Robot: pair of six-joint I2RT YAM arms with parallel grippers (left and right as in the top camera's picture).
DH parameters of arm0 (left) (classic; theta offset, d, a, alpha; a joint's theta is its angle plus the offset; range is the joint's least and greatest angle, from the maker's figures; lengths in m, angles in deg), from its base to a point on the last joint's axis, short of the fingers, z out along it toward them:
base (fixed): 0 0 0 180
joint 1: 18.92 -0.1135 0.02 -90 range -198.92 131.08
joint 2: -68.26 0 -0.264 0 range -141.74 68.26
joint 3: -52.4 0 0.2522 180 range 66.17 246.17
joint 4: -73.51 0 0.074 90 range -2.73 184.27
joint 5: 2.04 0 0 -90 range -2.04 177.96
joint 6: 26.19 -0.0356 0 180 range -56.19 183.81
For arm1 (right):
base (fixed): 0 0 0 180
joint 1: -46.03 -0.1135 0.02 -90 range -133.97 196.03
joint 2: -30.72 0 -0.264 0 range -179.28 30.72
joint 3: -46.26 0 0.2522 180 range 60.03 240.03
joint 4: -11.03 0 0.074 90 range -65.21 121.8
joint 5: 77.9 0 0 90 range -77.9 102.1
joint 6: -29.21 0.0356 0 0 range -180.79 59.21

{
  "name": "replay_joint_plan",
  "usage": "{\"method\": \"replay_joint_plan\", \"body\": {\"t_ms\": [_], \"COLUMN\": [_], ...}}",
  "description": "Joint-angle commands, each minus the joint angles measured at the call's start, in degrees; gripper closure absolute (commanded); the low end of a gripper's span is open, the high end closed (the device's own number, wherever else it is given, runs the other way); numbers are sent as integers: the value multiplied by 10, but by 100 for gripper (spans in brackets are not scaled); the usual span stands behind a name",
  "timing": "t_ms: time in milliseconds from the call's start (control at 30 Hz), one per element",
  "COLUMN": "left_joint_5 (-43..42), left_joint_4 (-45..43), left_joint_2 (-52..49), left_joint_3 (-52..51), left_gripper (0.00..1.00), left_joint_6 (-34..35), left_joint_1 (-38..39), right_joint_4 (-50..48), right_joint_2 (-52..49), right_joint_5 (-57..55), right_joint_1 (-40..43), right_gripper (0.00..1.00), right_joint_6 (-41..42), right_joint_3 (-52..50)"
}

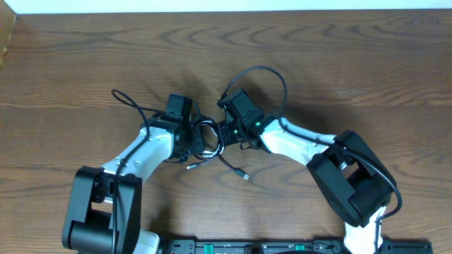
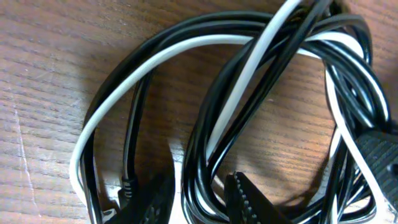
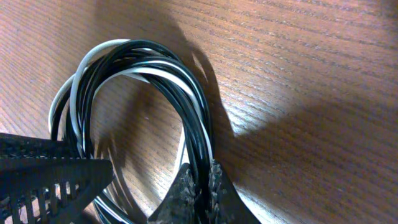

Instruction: Untangle cables

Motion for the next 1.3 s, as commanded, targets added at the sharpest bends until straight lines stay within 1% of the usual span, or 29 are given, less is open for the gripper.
{"method": "replay_joint_plan", "body": {"t_ms": [0, 133, 167, 233, 267, 300, 367, 467, 600, 633, 700, 733, 833, 967, 1100, 1267], "left_joint_5": [10, 12, 12, 12, 12, 12, 12, -9, -61, -76, -106, -134, -193, -256, -309, -310], "left_joint_4": [-2, -7, -7, -7, -7, -7, -8, -10, -17, -23, -33, -39, -47, -46, -46, -46], "left_joint_2": [-2, -2, -2, -2, -2, -2, 2, 17, 41, 47, 59, 62, 62, 62, 62, 62], "left_joint_3": [-4, -4, -4, -4, -4, -4, -2, 12, 24, 24, 24, 24, 24, 24, 24, 24], "left_gripper": [68, 69, 75, 77, 81, 92, 93, 93, 93, 94, 92, 93, 93, 93, 93, 92], "left_joint_6": [11, 11, 11, 10, 8, 8, 1, -36, -103, -116, -132, -146, -182, -212, -229, -229], "left_joint_1": [2, 2, 2, 2, 2, 2, -1, -18, -47, -55, -76, -90, -114, -127, -127, -127], "right_joint_4": [1, 1, 1, 1, 1, 1, 1, 1, 1, 1, -2, -8, -21, -39, -47, -66], "right_joint_2": [-2, -2, -2, -2, -2, -2, -2, -2, 3, 6, 10, 12, 12, 12, 12, 12], "right_joint_5": [7, 12, 13, 13, 13, 13, 13, 18, 60, 77, 137, 188, 274, 342, 388, 443], "right_joint_1": [0, 0, 0, 0, 0, 0, 0, 1, 17, 23, 43, 59, 83, 104, 118, 136], "right_gripper": [97, 97, 97, 97, 97, 97, 98, 99, 99, 99, 99, 99, 99, 98, 84, 69], "right_joint_6": [6, 6, 6, 6, 6, 6, 5, -11, -24, -24, -24, -24, -24, -25, -36, -23], "right_joint_3": [0, 0, 0, 0, 1, 0, 0, 1, 1, 1, 1, 1, 1, 1, 1, 1]}}
